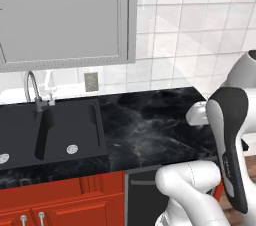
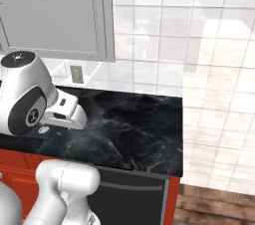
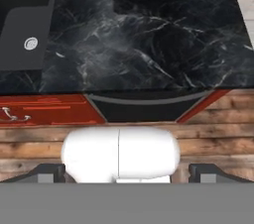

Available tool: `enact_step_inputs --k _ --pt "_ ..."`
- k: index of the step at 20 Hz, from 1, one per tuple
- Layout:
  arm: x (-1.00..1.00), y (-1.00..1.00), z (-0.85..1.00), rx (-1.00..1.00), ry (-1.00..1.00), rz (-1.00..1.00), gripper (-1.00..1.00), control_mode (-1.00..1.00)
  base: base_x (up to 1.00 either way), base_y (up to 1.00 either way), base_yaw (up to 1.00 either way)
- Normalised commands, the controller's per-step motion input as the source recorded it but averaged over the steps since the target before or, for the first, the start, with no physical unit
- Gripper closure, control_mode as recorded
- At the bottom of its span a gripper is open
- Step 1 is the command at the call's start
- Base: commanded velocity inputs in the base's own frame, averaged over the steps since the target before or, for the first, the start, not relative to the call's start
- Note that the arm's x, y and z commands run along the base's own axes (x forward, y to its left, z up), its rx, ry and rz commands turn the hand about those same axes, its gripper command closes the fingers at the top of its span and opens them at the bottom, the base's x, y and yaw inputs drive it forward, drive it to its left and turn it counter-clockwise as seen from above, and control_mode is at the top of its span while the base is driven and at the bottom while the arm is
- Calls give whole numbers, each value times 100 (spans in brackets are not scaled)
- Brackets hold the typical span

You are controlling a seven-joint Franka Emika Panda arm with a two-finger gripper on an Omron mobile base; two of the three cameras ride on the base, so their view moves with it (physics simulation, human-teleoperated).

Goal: Navigate to the stand mixer.

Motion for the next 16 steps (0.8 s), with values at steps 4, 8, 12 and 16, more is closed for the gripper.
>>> enact_step_inputs --k 4,8,12,16 --pt "-3 -17 29 2 2 0 -100 -100 0 0 0" --pt "-11 -13 18 0 0 0 -100 -100 0 0 0" --pt "-8 0 2 0 0 0 -100 100 -52 8 0" --pt "0 0 0 0 0 0 -100 100 -99 56 37"
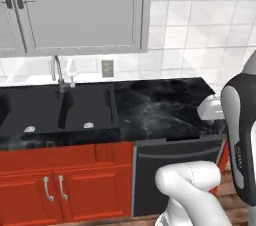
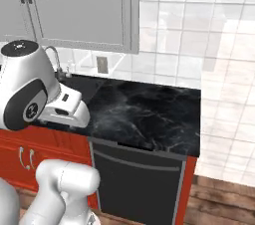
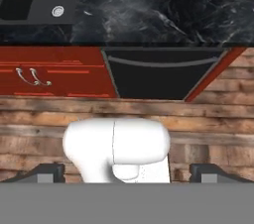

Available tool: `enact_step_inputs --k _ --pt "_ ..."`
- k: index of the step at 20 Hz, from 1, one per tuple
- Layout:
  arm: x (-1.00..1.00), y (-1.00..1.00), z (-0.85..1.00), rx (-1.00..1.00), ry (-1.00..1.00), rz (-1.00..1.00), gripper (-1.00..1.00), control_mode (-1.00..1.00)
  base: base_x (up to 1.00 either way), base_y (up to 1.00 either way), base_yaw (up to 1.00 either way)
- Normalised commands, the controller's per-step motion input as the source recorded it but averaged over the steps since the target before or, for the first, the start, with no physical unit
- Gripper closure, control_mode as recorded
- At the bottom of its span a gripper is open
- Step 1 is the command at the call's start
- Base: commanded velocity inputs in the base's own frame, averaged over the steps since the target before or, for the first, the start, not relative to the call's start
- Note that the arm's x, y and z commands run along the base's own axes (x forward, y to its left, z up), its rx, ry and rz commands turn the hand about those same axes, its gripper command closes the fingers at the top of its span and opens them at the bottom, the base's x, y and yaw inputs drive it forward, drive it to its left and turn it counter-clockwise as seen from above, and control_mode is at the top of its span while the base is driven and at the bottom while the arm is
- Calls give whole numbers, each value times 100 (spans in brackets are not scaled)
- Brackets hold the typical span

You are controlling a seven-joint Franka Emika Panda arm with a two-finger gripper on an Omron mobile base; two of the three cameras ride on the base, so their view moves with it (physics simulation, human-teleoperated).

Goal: Navigate to the stand mixer.

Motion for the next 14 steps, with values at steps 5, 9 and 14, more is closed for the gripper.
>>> enact_step_inputs --k 5,9,14 --pt "0 0 0 0 0 0 -100 100 -43 27 95" --pt "0 0 0 0 0 0 -100 100 -23 2 100" --pt "0 0 0 0 0 0 -100 100 -23 0 100"
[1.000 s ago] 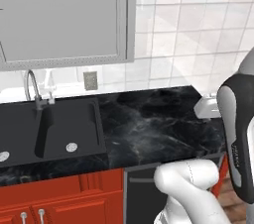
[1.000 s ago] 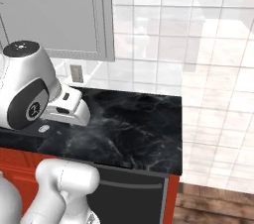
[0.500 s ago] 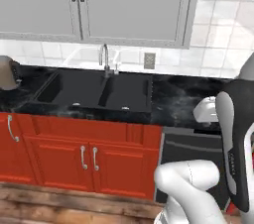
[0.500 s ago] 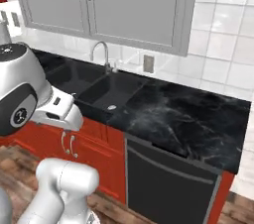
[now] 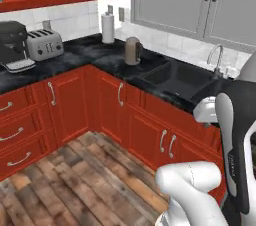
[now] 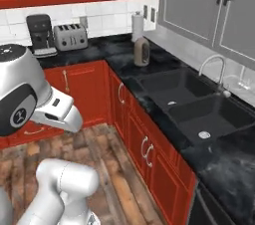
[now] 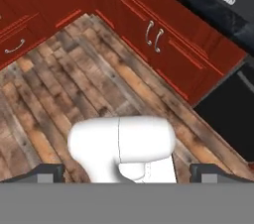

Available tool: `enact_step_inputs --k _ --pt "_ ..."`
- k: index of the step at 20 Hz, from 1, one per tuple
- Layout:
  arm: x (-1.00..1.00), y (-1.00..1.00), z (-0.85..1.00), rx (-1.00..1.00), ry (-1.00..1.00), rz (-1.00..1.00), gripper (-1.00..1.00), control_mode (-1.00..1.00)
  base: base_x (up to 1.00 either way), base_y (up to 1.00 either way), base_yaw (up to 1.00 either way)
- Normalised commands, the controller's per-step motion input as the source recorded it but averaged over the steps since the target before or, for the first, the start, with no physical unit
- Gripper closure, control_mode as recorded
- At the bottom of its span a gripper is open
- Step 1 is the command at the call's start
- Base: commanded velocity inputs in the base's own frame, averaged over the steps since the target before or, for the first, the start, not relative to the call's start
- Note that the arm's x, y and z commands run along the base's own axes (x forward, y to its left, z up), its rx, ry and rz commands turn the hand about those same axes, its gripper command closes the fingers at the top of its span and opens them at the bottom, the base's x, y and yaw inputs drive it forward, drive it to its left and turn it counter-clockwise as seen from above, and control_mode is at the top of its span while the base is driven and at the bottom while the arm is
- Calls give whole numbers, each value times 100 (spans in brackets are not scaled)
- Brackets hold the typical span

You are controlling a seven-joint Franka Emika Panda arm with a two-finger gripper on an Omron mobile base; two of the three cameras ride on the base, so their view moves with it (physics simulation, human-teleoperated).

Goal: Navigate to the stand mixer.

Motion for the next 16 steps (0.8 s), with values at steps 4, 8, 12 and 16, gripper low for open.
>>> enact_step_inputs --k 4,8,12,16 --pt "0 0 0 0 0 0 -100 100 -23 0 100" --pt "0 0 0 0 0 0 -100 100 -17 -8 94" --pt "0 0 0 0 0 0 -100 100 0 -13 70" --pt "0 0 0 0 0 0 -100 100 0 -10 45"
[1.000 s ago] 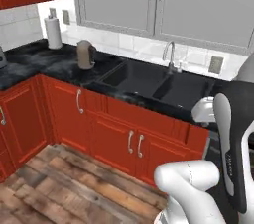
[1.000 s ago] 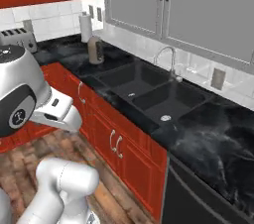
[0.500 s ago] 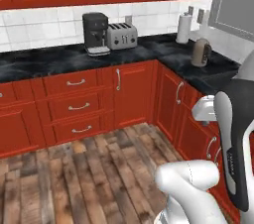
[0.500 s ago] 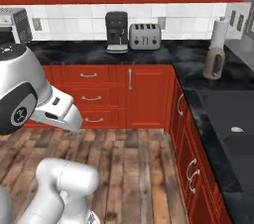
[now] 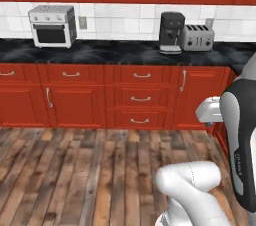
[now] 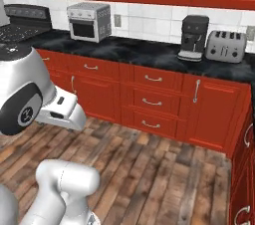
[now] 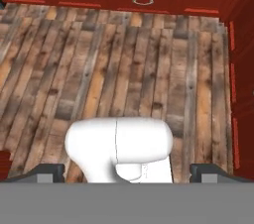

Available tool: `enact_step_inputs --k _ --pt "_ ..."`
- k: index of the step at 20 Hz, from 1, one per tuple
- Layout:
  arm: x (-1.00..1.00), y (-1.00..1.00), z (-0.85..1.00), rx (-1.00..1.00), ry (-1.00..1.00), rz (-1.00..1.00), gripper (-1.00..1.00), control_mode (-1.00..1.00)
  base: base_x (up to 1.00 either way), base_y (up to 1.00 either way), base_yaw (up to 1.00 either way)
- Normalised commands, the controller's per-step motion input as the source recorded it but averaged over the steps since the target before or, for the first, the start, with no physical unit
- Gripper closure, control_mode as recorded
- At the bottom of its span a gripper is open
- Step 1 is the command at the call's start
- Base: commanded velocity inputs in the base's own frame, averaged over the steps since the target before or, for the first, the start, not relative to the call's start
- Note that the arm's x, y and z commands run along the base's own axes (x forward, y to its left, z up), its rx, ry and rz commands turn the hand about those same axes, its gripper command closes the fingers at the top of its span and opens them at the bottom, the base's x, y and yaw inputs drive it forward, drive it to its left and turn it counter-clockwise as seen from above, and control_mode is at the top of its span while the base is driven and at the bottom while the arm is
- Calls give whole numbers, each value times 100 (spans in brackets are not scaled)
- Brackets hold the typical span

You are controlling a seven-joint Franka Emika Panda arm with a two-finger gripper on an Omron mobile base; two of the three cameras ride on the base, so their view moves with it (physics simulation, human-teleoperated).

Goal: Navigate to the stand mixer.

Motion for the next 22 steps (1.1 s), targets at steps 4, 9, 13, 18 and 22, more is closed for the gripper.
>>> enact_step_inputs --k 4,9,13,18,22 --pt "0 0 0 0 0 0 -100 100 1 -14 53" --pt "0 0 0 0 0 0 -100 100 9 -26 17" --pt "0 0 0 0 0 0 -100 100 15 -32 6" --pt "0 0 0 0 0 0 -100 100 28 -21 24" --pt "0 0 0 0 0 0 -100 100 11 -9 79"
